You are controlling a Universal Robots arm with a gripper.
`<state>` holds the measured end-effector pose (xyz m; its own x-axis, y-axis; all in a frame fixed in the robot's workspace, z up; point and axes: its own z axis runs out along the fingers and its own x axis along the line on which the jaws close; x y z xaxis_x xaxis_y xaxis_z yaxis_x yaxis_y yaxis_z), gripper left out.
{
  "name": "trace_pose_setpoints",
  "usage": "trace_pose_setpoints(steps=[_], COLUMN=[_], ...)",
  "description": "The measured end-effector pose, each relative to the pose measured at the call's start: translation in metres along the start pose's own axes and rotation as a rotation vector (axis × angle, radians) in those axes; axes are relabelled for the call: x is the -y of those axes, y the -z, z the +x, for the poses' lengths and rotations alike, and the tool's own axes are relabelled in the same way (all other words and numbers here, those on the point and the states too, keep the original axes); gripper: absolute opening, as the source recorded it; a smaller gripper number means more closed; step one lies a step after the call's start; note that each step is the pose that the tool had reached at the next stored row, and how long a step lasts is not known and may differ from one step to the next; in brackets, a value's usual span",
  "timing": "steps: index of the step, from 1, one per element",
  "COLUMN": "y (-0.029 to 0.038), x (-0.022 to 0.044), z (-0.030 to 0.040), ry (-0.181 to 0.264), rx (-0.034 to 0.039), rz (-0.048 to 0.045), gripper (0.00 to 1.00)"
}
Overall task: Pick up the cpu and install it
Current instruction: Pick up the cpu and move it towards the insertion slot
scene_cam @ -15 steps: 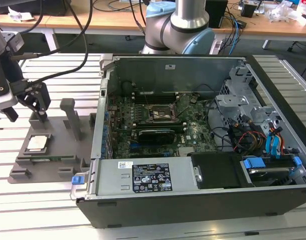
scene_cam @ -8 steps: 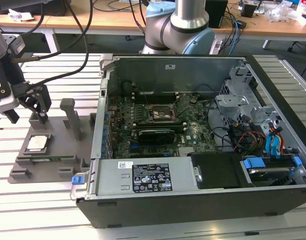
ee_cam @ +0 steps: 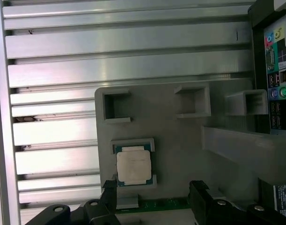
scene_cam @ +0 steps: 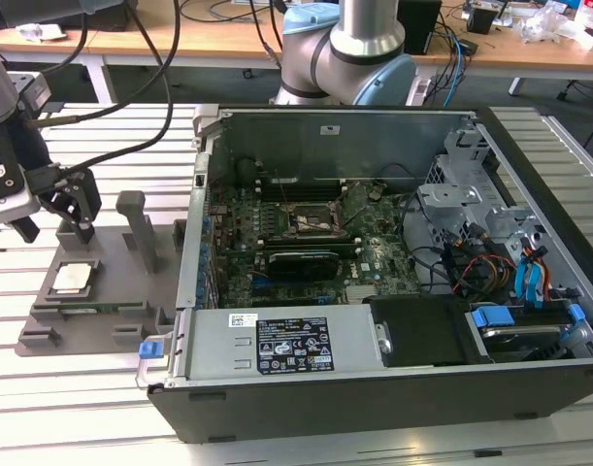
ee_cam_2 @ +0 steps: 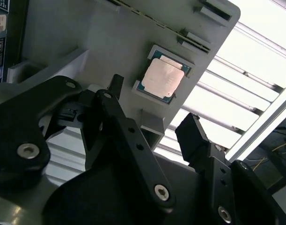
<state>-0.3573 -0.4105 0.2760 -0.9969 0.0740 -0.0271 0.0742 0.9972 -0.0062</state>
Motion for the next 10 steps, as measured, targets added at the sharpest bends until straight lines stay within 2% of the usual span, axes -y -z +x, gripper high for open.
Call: trace_pose_setpoints(steps=[10], y=[-0.0068], x=[0.0], z=[0.0002], ry=[0.0], rx=[0.0], rz=[0.0], gripper=[0.73])
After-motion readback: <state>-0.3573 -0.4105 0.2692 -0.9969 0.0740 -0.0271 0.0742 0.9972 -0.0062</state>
